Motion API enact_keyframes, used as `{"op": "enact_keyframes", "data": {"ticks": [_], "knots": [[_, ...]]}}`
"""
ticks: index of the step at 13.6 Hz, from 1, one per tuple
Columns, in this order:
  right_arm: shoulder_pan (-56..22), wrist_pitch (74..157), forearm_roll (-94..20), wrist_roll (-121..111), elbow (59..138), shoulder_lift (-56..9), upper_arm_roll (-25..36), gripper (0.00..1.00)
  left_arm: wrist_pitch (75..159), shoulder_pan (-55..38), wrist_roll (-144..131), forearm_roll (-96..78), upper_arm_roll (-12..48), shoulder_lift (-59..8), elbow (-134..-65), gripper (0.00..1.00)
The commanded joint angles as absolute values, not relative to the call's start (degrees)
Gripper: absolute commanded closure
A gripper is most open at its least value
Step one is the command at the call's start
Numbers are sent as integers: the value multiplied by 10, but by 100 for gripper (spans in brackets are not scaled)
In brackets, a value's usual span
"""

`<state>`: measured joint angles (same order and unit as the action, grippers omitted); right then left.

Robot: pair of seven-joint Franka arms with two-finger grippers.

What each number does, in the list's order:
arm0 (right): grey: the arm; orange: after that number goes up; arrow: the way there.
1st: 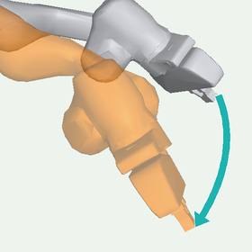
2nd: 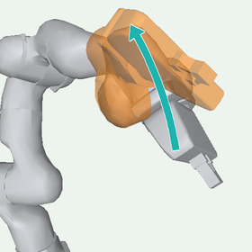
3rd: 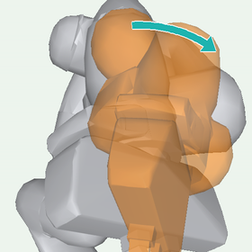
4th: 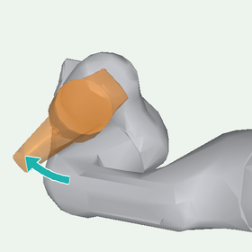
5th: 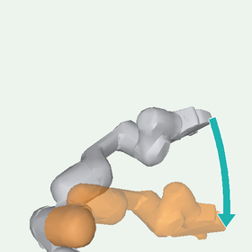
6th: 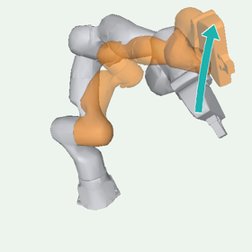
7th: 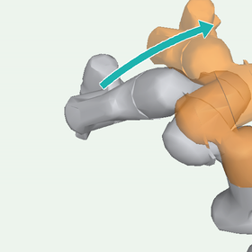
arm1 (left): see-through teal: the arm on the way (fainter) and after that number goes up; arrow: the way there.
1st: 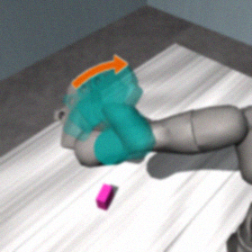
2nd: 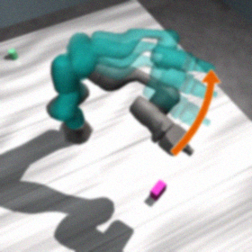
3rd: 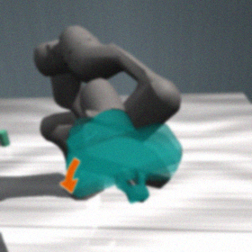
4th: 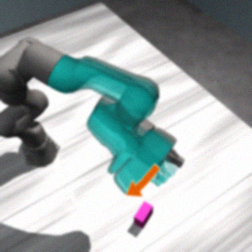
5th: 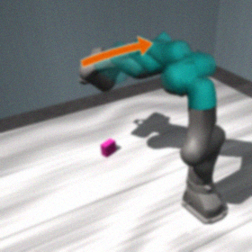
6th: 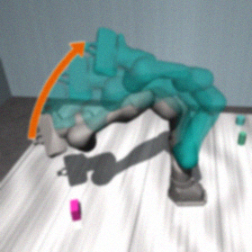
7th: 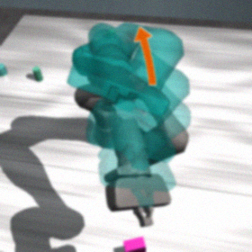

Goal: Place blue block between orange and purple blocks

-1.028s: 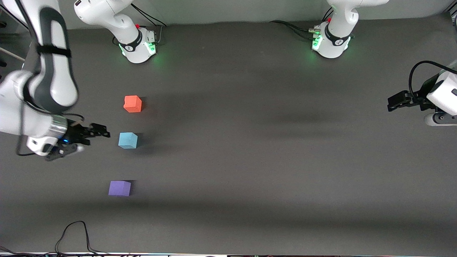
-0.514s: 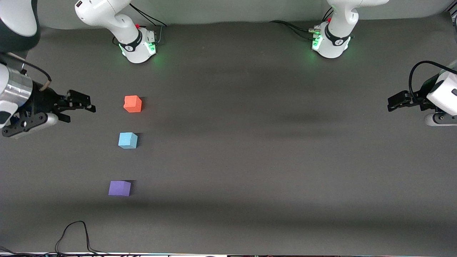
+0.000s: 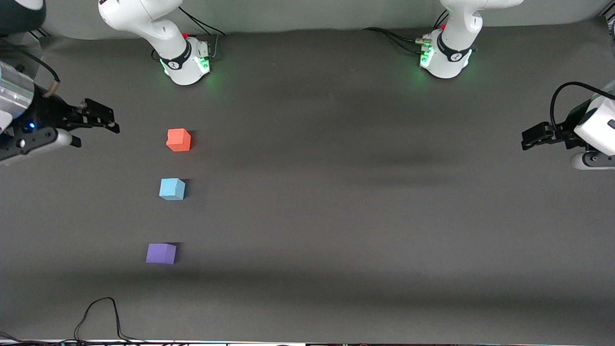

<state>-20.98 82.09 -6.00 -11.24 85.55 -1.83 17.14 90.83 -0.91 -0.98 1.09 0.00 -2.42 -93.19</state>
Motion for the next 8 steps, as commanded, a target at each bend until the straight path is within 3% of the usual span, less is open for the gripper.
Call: {"op": "enact_keyframes", "data": {"ticks": [1,4,8], "knots": [[-76,828,-44,-102,907,25,45,0,911,-11,-2,8,-4,-26,-926,0],[22,859,-44,-108,960,47,-33,0,911,-11,-2,8,-4,-26,-926,0],[24,885,-44,-108,978,50,-26,0,911,-11,-2,8,-4,-26,-926,0]]}}
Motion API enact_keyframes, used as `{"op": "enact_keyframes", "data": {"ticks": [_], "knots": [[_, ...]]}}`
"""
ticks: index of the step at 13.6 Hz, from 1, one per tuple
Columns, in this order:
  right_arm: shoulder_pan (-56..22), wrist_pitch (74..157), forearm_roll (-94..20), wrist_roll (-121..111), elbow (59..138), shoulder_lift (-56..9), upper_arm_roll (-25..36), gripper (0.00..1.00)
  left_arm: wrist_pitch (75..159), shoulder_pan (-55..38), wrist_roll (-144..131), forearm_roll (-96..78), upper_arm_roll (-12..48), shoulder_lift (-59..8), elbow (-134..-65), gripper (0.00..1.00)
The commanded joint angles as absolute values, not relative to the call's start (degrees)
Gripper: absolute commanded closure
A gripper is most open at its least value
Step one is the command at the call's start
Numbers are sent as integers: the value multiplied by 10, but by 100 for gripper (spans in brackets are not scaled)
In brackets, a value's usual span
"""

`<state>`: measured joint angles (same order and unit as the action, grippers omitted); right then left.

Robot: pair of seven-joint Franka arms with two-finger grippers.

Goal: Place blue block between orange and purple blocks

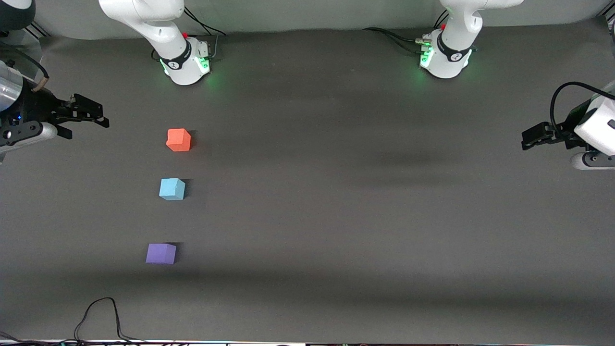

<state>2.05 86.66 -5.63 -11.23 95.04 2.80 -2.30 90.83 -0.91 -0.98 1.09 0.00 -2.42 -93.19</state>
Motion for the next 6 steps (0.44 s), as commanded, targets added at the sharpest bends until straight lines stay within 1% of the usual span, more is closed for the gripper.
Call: {"op": "enact_keyframes", "data": {"ticks": [1,6], "knots": [[23,889,-44,-108,983,54,-25,0,911,-11,-2,8,-4,-26,-926,0],[23,883,-44,-106,983,61,-25,0,911,-11,-2,8,-4,-26,-926,0]]}}
